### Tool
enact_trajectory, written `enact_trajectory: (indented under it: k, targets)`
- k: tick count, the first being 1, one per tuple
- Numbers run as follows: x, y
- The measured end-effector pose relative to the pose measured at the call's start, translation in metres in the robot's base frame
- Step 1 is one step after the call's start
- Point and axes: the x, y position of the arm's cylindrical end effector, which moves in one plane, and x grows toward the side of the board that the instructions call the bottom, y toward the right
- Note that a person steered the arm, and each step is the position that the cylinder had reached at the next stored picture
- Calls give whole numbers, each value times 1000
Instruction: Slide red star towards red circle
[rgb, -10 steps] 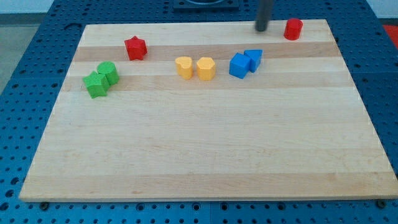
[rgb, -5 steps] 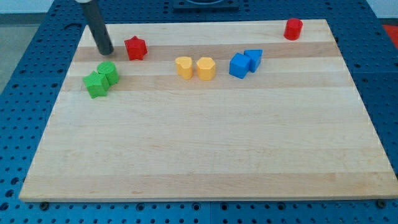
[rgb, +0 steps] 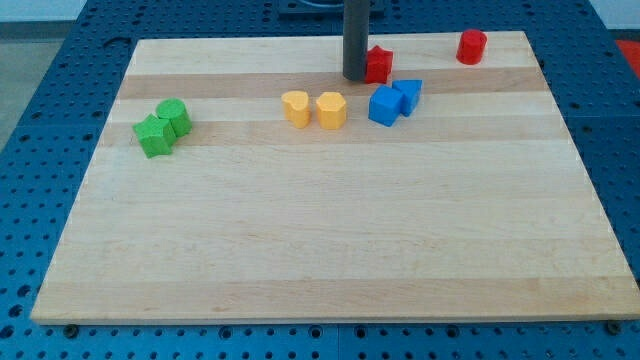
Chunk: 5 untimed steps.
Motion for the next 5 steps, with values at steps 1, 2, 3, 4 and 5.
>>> enact_trajectory:
  k: [1, 2, 3, 4, 5]
  targets:
    - [-2, 41]
    - [-7, 86]
    - [-12, 101]
    - [-12, 101]
    - [-13, 106]
